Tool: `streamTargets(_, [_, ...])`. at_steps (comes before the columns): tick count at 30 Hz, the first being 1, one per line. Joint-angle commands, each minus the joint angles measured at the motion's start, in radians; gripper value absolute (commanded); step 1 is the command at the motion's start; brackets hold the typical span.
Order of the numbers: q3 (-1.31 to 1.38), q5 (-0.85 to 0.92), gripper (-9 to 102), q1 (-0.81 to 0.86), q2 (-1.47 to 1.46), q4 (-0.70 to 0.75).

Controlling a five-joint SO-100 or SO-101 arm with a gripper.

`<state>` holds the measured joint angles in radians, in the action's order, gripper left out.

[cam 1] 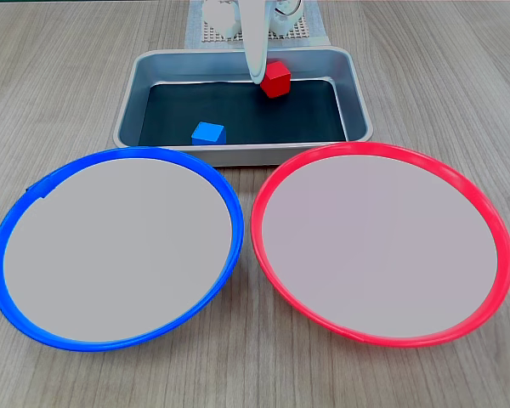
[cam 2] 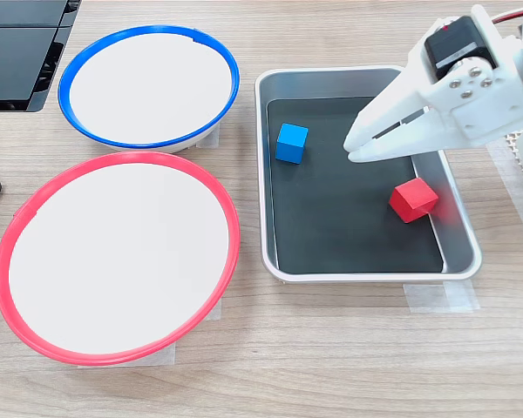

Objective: Move two blocks tray to matching dishes

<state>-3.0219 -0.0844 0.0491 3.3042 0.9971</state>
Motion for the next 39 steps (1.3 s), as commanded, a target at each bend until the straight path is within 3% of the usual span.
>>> streamTargets(1, [0.0, 0.002, 0, 0.0, 0.025, 0.0])
streamTargets(34, [0.0, 0.046, 0, -0.037, 0.025, 0.003])
streamTargets(36, [0.0, 0.138, 0, -0.043, 0.025, -0.035])
streamTargets(39, [0.025, 0.529, 0, -0.064, 0.003, -0.121])
